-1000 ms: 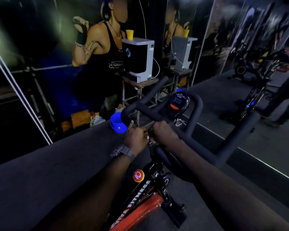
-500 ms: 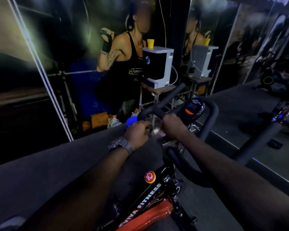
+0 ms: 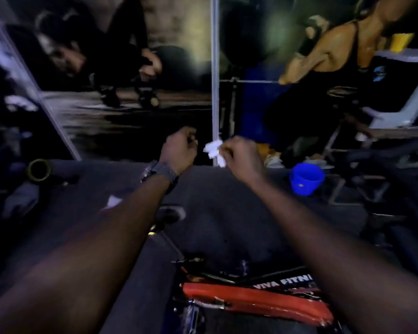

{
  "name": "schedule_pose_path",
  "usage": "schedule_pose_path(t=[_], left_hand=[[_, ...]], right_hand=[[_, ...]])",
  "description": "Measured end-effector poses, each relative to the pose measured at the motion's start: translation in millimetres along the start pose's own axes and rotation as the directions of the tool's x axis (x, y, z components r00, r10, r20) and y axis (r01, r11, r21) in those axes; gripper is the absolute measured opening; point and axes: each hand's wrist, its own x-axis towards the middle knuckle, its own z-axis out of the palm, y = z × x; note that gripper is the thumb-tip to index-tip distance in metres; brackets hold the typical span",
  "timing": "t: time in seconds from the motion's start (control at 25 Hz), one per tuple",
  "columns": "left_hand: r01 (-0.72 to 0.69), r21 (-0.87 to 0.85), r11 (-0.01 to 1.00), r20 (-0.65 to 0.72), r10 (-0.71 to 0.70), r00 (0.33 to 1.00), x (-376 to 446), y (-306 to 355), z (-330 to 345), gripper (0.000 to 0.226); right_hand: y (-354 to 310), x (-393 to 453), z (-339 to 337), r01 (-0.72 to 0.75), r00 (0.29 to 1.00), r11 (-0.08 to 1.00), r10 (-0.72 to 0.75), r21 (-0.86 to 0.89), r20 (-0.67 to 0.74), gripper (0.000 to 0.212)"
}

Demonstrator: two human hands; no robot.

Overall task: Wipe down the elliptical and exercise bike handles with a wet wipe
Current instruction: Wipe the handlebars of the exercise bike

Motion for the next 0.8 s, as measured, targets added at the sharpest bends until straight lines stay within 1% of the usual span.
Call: schedule_pose_path(t=[0.08, 0.12, 0.16, 0.2, 0.28, 0.32, 0.36, 0.4, 0.44, 0.48, 0.56, 0.64, 0.72, 0.76, 0.8], left_hand=[[0.188, 0.096, 0.977, 0.020, -0.191, 0.981, -46, -60, -12, 0.031], [0.253, 0.161, 0.954, 0.052, -0.264, 0.963, -69, -83, -15, 0.026], [0.287, 0.211, 0.934, 0.108, -0.315, 0.943, -88, -107, -15, 0.021], [0.283, 0.241, 0.928, 0.170, -0.327, 0.930, -103, -125, -14, 0.018], [0.221, 0.286, 0.933, 0.287, -0.303, 0.909, -121, -149, -7, 0.023], [0.178, 0.296, 0.938, 0.315, -0.272, 0.909, -126, -156, -1, 0.028], [0.116, 0.296, 0.948, 0.329, -0.215, 0.919, -132, -162, 5, 0.033], [0.048, 0.290, 0.956, 0.314, -0.142, 0.939, -137, -164, 9, 0.038], [-0.001, 0.294, 0.956, 0.291, -0.089, 0.953, -142, -165, 13, 0.037], [-0.003, 0.294, 0.956, 0.264, -0.078, 0.961, -148, -163, 14, 0.031], [0.054, 0.289, 0.956, 0.196, -0.114, 0.974, -150, -159, 14, 0.025], [0.112, 0.309, 0.945, 0.171, -0.171, 0.970, -145, -161, 15, 0.024], [0.180, 0.314, 0.932, 0.177, -0.244, 0.954, -147, -153, 16, 0.027], [0.217, 0.283, 0.934, 0.151, -0.267, 0.952, -152, -149, 18, 0.030], [0.246, 0.249, 0.937, 0.113, -0.280, 0.953, -155, -145, 22, 0.034]], right_hand=[[-38, -30, 63, 0.060, 0.985, 0.992, -0.076, 0.108, 0.152, 0.020], [-53, -45, 91, 0.086, 0.972, 0.983, -0.119, 0.165, 0.204, 0.020], [-64, -58, 114, 0.091, 0.963, 0.975, -0.138, 0.204, 0.232, 0.020], [-71, -68, 134, 0.066, 0.961, 0.972, -0.124, 0.228, 0.248, 0.019], [-70, -80, 155, -0.047, 0.961, 0.972, -0.019, 0.230, 0.274, 0.017], [-66, -86, 158, -0.066, 0.966, 0.971, 0.005, 0.229, 0.260, 0.016], [-62, -89, 162, -0.053, 0.971, 0.970, -0.005, 0.237, 0.237, 0.018], [-59, -92, 165, -0.029, 0.973, 0.969, -0.028, 0.244, 0.228, 0.022], [-58, -91, 166, 0.020, 0.974, 0.964, -0.079, 0.267, 0.211, 0.024], [-61, -86, 168, 0.064, 0.971, 0.955, -0.127, 0.291, 0.205, 0.023], [-72, -71, 175, 0.184, 0.934, 0.935, -0.262, 0.303, 0.243, 0.016], [-73, -59, 184, 0.348, 0.859, 0.887, -0.431, 0.305, 0.274, 0.015], [-52, -65, 177, 0.465, 0.798, 0.823, -0.549, 0.327, 0.248, 0.013], [-34, -73, 174, 0.512, 0.778, 0.795, -0.590, 0.326, 0.216, 0.013], [-22, -77, 174, 0.527, 0.770, 0.779, -0.607, 0.338, 0.198, 0.016]])
